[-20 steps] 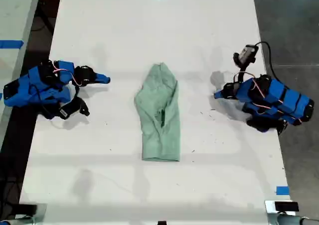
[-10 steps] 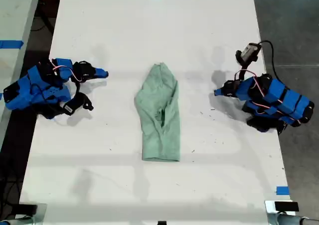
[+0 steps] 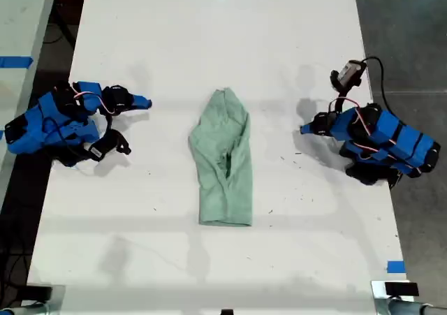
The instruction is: Fold t shirt
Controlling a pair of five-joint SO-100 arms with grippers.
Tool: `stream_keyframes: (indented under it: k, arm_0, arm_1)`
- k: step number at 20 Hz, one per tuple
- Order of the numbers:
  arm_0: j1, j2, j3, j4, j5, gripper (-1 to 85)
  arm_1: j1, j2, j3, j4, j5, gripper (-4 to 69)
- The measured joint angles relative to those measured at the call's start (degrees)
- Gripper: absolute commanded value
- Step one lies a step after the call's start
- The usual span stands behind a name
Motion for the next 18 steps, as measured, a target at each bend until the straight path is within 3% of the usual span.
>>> stream_keyframes:
  k: [3,6,11,18]
  arm_0:
    - [0.7,0.0,-0.3,0.4,-1.9,-0.2]
    - [7.0,-2.5,-6.0,2.5,-6.0,-0.2]
    - [19.2,-33.6,-32.6,2.8,-11.1,-0.2]
    - [36.5,-95.9,-91.7,24.4,-18.7,0.8]
  arm_1:
    - [-0.1,0.0,-0.1,0.0,0.0,1.6]
    - [-5.4,-0.1,-2.5,1.7,2.0,1.6]
    - [-13.0,-20.0,-26.9,6.5,5.3,1.6]
    - [-33.1,-76.2,-76.8,12.6,12.2,1.3]
